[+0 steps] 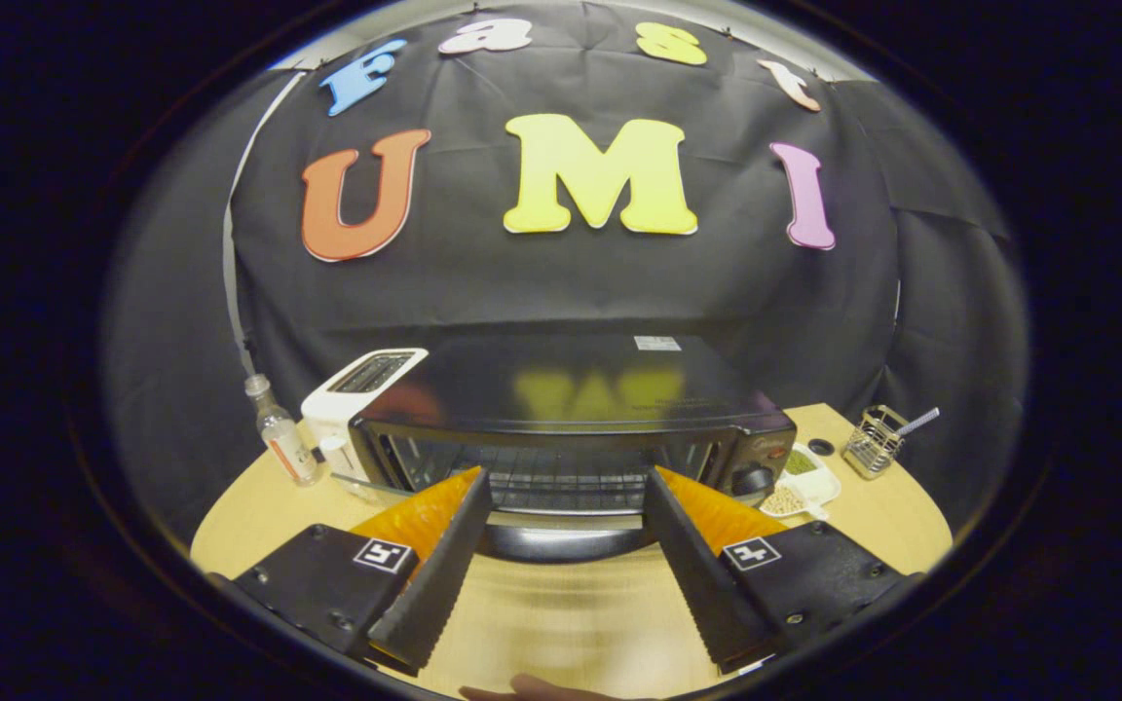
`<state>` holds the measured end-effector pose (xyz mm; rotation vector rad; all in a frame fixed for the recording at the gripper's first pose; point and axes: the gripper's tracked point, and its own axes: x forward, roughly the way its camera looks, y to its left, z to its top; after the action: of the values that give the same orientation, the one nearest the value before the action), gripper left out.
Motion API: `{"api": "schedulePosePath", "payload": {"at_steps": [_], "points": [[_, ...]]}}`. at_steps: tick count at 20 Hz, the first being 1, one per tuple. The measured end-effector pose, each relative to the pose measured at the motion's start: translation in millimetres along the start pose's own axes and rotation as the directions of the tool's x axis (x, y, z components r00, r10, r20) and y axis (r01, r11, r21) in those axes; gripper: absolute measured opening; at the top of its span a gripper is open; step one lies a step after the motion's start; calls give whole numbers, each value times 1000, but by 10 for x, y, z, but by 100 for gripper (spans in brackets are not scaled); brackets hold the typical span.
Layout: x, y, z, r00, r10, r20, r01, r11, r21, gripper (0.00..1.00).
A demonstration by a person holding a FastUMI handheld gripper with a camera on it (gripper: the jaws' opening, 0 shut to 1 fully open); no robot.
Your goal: Open the toaster oven, put the food inside, and close the toaster oven door.
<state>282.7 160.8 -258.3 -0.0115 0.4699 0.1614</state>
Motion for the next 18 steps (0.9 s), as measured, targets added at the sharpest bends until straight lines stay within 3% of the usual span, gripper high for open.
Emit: {"api": "schedulePosePath", "payload": {"at_steps": [4,11,18], "points": [[-217,7,-333,999,23,-38,-23,1000,12,100],[-212,-20,-1114,967,78,-243,-69,997,46,100],[-97,-72,-1272,965,74,-251,-74,997,10,100]]}}
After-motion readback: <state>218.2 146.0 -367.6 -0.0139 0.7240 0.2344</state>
